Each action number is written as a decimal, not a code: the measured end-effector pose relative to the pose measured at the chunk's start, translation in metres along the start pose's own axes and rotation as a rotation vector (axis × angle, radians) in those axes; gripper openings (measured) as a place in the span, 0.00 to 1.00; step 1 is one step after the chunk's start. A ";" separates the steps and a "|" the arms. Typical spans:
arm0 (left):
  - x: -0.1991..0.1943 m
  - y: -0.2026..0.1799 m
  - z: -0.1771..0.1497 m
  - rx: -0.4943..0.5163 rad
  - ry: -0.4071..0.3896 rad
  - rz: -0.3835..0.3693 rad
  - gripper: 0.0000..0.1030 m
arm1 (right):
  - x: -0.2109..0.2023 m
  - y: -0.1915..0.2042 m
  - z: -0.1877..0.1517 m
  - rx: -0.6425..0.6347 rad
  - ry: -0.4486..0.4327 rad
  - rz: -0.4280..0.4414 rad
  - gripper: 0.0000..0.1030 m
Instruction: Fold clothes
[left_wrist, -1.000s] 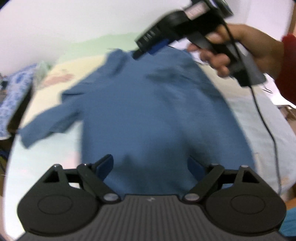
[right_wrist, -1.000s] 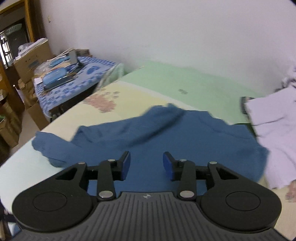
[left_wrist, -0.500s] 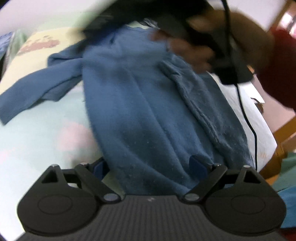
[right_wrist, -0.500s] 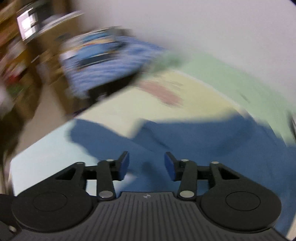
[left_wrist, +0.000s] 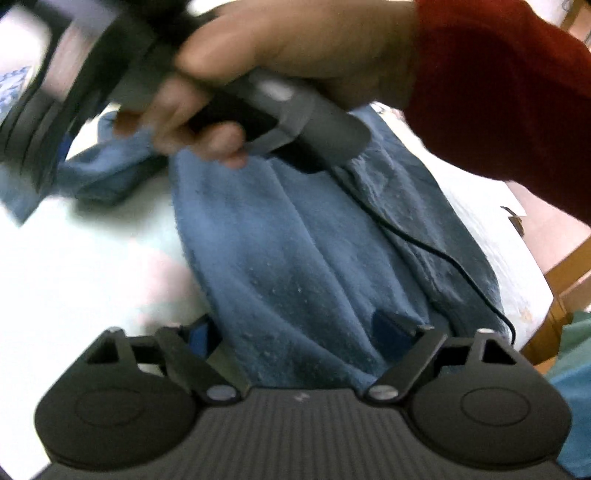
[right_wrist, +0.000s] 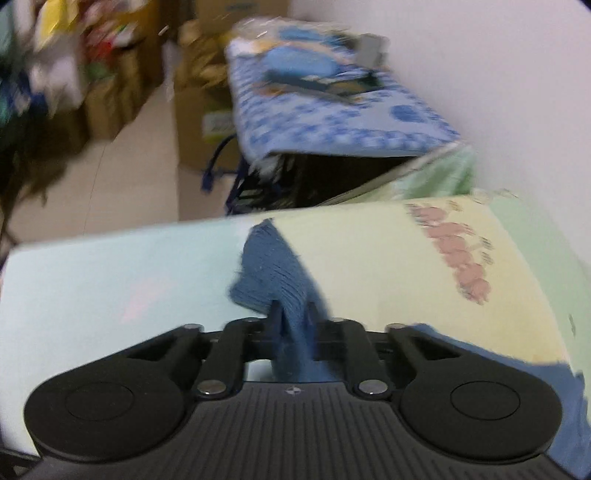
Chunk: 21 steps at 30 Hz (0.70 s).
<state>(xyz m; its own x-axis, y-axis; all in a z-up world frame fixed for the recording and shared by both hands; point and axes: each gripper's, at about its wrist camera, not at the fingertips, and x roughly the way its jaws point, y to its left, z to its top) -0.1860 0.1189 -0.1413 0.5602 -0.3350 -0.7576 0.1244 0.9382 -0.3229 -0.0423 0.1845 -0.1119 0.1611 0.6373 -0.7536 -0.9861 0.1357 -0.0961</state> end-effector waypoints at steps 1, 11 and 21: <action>0.001 -0.001 0.001 -0.005 -0.003 0.009 0.73 | -0.007 -0.007 0.000 0.045 -0.031 0.002 0.09; 0.006 -0.024 0.017 -0.006 -0.016 0.109 0.27 | -0.153 -0.140 -0.048 0.755 -0.458 -0.093 0.09; 0.022 -0.066 0.028 0.076 0.017 0.238 0.27 | -0.255 -0.176 -0.194 1.124 -0.626 -0.297 0.09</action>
<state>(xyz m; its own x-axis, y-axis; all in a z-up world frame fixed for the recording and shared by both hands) -0.1590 0.0519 -0.1203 0.5675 -0.1047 -0.8167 0.0519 0.9945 -0.0914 0.0827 -0.1490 -0.0292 0.6550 0.6735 -0.3426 -0.3875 0.6887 0.6128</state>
